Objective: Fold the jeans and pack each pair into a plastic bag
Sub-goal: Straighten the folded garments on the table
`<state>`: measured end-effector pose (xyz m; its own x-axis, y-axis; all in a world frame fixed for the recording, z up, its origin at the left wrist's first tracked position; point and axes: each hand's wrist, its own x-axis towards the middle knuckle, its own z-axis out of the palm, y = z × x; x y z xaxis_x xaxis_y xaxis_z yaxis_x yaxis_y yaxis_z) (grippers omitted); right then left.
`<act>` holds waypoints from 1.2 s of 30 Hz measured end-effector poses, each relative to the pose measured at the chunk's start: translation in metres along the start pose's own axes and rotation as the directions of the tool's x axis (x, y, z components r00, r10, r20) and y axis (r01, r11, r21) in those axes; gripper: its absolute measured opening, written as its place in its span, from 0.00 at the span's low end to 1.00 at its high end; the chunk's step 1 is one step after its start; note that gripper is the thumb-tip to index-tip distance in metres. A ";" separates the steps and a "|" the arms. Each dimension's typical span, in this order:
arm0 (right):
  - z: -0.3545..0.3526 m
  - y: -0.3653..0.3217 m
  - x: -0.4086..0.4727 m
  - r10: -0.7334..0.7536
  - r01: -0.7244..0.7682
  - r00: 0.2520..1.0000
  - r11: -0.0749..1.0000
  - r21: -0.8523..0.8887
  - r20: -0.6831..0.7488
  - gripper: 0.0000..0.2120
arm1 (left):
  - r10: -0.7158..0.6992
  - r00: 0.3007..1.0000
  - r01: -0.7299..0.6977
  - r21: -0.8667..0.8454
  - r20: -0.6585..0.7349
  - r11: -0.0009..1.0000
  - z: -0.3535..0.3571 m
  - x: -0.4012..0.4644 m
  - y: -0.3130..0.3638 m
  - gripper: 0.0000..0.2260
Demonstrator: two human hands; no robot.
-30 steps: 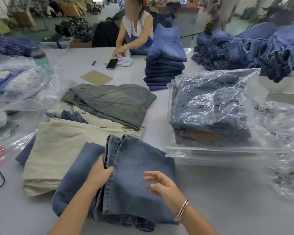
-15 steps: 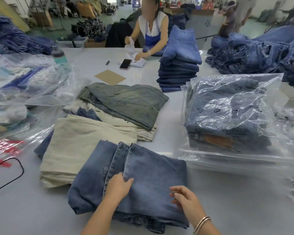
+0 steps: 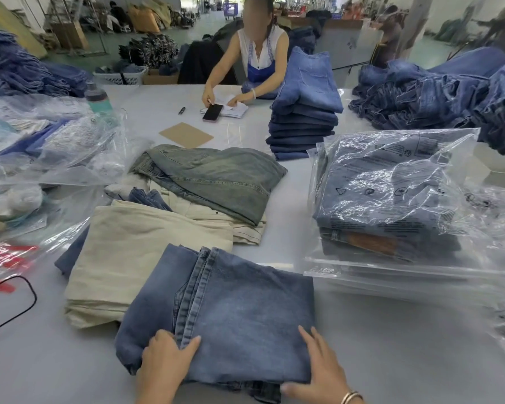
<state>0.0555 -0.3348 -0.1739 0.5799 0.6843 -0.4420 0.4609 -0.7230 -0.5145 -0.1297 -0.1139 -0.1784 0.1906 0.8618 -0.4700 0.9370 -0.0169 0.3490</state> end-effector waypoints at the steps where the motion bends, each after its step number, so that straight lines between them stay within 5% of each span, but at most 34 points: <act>1: 0.003 -0.005 -0.008 -0.018 0.013 0.999 0.992 -0.129 -0.036 0.57 | 0.011 0.998 -0.012 0.005 0.066 1.000 0.000 -0.001 -0.002 0.27; 4: 0.013 -0.007 -0.022 -0.168 0.112 0.947 0.971 -0.210 -0.275 0.45 | 0.188 0.970 -0.182 -0.056 0.155 0.982 -0.007 -0.006 0.007 0.14; 6: 0.016 0.004 -0.019 -0.113 0.097 0.937 0.993 -0.065 -0.330 0.32 | 0.340 0.931 -0.286 -0.316 0.131 0.905 -0.017 -0.010 0.020 0.10; 10: 0.017 0.012 -0.014 0.050 0.000 0.929 0.991 0.134 -0.366 0.33 | 0.584 0.805 -0.317 -0.759 0.101 0.569 -0.058 -0.034 0.065 0.14; 13: 0.016 -0.001 -0.012 -0.021 0.049 0.933 0.996 0.070 -0.359 0.38 | 0.705 0.703 -0.338 -0.830 0.091 0.444 -0.084 -0.035 0.084 0.19; 15: 0.019 -0.008 -0.011 -0.130 0.141 0.947 0.990 0.017 -0.293 0.37 | 0.682 0.731 -0.381 -0.822 0.013 0.423 -0.097 -0.018 0.075 0.23; 18: 0.026 -0.019 -0.011 -0.280 0.220 0.936 0.939 -0.264 -0.215 0.38 | 0.506 0.860 -0.429 -0.635 -0.070 0.642 -0.096 0.023 0.031 0.23; 21: 0.029 -0.018 -0.011 -0.205 0.165 0.975 0.927 -0.338 -0.087 0.43 | 0.364 0.931 -0.333 -0.334 0.032 0.882 -0.067 0.038 -0.018 0.25; 25: 0.037 -0.007 -0.002 -0.180 0.177 0.984 0.976 -0.126 -0.014 0.38 | 0.334 0.936 -0.351 -0.221 -0.111 0.910 -0.043 0.043 -0.027 0.20; 28: 0.041 -0.011 0.003 -0.380 0.335 0.913 0.906 -0.260 -0.148 0.33 | 0.226 0.913 -0.353 -0.378 -0.340 0.856 -0.045 0.039 -0.023 0.15; 30: 0.044 -0.014 0.000 -0.331 0.321 0.944 0.910 -0.263 0.005 0.33 | 0.085 0.900 -0.280 -0.418 -0.428 0.864 -0.042 0.033 -0.031 0.14; 32: 0.044 -0.011 -0.003 -0.236 0.250 0.964 0.961 -0.116 0.122 0.31 | -0.076 0.923 -0.117 -0.462 -0.378 0.879 -0.031 0.027 -0.038 0.16; 34: 0.045 -0.012 -0.004 -0.215 0.241 0.969 0.937 0.254 -0.125 0.28 | -0.135 0.919 -0.022 -0.391 -0.370 0.920 -0.021 0.025 -0.037 0.19; 36: 0.046 -0.012 0.007 0.136 0.072 0.963 0.706 0.705 -0.234 0.21 | -0.092 0.893 -0.023 -0.248 -0.441 0.968 -0.027 0.031 -0.031 0.23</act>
<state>0.0234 -0.3168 -0.2046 0.7782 0.5382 -0.3236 -0.1067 -0.3945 -0.9127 -0.1602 -0.0734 -0.1819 -0.0449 0.9945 -0.0941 0.8303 0.0895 0.5500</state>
